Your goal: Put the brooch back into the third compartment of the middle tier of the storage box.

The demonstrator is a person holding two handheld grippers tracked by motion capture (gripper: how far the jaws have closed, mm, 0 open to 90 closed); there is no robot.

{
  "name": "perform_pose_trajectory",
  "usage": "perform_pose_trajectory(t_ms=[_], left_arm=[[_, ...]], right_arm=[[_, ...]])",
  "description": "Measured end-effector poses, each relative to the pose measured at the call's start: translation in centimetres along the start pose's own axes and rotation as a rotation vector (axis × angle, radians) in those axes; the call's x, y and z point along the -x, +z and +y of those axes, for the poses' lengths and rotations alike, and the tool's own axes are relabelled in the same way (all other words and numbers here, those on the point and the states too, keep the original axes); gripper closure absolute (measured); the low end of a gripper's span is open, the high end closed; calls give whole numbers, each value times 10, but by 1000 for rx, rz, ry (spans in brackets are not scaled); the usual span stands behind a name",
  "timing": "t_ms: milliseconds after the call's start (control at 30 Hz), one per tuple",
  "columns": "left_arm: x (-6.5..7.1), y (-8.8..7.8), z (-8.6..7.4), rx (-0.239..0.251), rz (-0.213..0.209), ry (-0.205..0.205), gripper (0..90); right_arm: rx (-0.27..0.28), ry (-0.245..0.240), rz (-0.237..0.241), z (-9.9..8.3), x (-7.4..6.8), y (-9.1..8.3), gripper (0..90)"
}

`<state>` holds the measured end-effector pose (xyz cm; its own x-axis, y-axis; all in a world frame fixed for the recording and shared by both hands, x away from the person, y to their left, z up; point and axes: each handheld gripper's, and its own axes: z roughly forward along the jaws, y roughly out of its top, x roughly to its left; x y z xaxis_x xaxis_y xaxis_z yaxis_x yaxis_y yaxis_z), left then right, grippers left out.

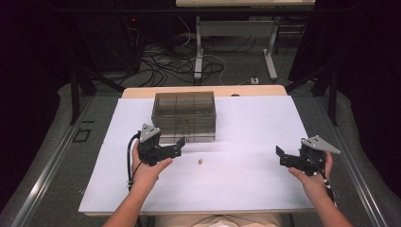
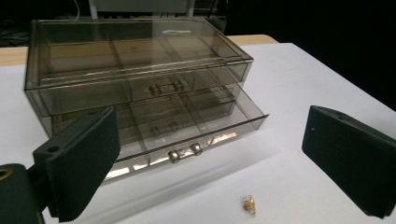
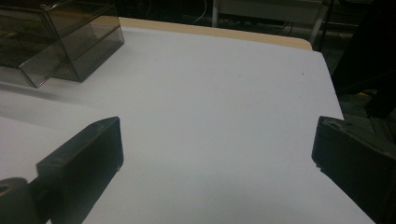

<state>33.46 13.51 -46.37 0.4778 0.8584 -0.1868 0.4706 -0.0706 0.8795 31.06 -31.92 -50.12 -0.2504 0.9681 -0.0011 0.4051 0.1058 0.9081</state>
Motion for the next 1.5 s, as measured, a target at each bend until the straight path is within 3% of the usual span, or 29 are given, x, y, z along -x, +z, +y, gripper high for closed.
perform_pose_trajectory(t_ms=[333,433,667,1033,1067,1233,1367,1500], left_arm=[[12,15,1,-24,-11,6,91],[14,17,1,-37,-5,11,136],[21,28,0,-58,-5,-3,163],[26,36,-2,-93,-3,-46,350],[27,38,-2,-101,-13,-68,361],[28,42,-4,-106,-29,-78,416],[29,45,-5,-111,-41,-81,426],[30,49,-7,-128,-52,-119,429]], right_arm=[[-21,2,8,0,-1,0,21],[-5,0,10,0,0,0,25],[-22,1,13,0,1,-1,30],[-11,1,15,-1,1,1,41],[-12,3,17,-1,1,1,42],[-22,2,16,-1,1,1,45],[-27,1,17,-2,1,2,47],[-23,7,20,-2,1,2,48]])
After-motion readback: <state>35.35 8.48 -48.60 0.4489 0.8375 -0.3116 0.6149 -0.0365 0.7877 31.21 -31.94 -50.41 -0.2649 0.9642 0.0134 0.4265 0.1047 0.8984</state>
